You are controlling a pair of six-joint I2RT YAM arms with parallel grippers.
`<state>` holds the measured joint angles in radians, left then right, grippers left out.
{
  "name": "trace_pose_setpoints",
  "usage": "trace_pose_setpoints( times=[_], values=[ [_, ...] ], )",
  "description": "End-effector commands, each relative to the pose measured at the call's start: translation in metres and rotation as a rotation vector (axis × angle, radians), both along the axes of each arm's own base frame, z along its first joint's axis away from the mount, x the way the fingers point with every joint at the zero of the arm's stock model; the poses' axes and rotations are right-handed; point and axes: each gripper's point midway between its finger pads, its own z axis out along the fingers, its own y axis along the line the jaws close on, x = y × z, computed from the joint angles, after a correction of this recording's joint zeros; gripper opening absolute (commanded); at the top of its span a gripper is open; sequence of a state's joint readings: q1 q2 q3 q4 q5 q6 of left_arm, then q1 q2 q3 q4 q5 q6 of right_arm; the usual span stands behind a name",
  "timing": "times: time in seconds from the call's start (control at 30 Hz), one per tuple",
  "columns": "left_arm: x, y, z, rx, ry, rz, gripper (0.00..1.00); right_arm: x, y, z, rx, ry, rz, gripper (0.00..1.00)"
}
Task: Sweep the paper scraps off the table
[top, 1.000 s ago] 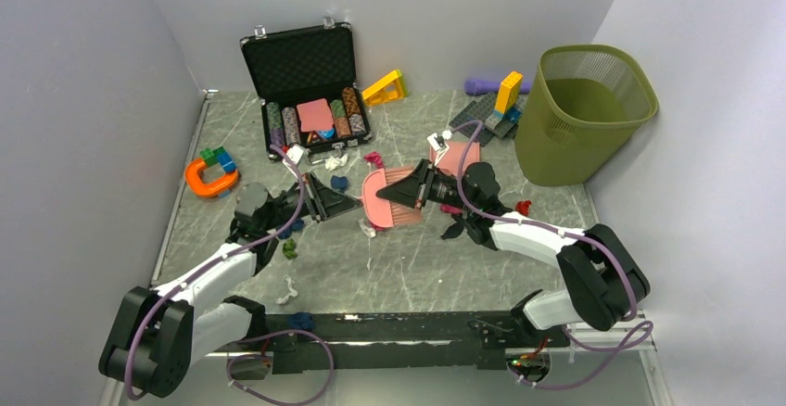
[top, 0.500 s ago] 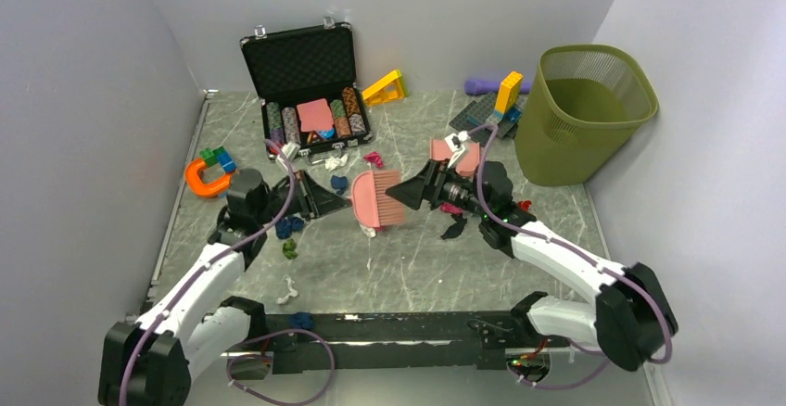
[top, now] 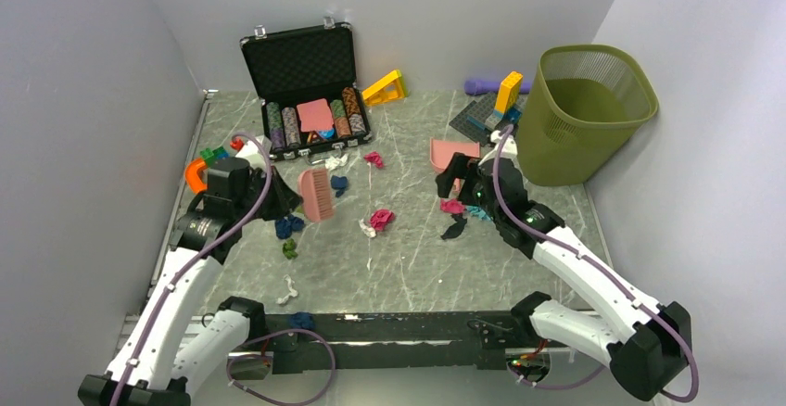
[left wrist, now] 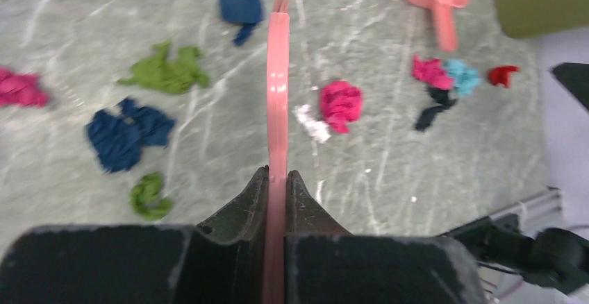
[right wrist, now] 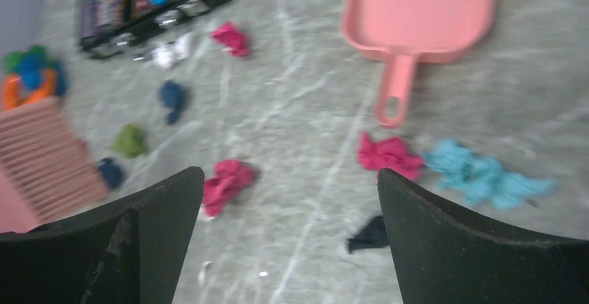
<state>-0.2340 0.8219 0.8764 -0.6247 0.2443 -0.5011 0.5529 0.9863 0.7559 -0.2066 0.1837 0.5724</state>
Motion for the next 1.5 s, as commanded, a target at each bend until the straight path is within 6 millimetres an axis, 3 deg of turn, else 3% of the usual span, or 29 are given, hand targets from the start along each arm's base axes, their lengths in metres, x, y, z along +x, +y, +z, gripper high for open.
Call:
trace_pose_setpoints(
  times=[0.0,0.2,0.3,0.4,0.53,0.73,1.17,1.47],
  values=[
    [-0.006,0.040,0.002,0.167,-0.020,0.128,0.00,0.000,-0.059,-0.003,-0.179,-0.003,-0.235,0.99],
    [-0.006,0.052,0.007,0.272,-0.045,0.111,0.00,0.009,-0.090,-0.033,-0.339,0.088,-0.283,0.99],
    [-0.005,0.059,0.009,0.318,-0.059,0.114,0.00,0.021,-0.107,-0.047,-0.271,0.179,-0.282,0.99],
    [-0.005,0.066,0.013,0.338,-0.098,0.143,0.00,0.035,-0.111,-0.045,-0.252,0.166,-0.275,0.98],
    [-0.006,0.071,0.016,0.340,-0.148,0.176,0.00,0.053,-0.107,-0.047,-0.299,0.189,-0.249,0.96],
    [-0.008,0.075,0.019,0.335,-0.189,0.202,0.00,0.075,-0.076,-0.062,-0.240,0.221,-0.128,0.89],
    [-0.011,0.073,0.022,0.316,-0.222,0.197,0.00,0.111,-0.032,-0.117,-0.297,0.317,-0.119,0.70],
    [-0.011,0.073,0.021,0.314,-0.223,0.192,0.00,0.128,-0.041,-0.142,-0.366,0.374,-0.213,0.55]
  ],
)
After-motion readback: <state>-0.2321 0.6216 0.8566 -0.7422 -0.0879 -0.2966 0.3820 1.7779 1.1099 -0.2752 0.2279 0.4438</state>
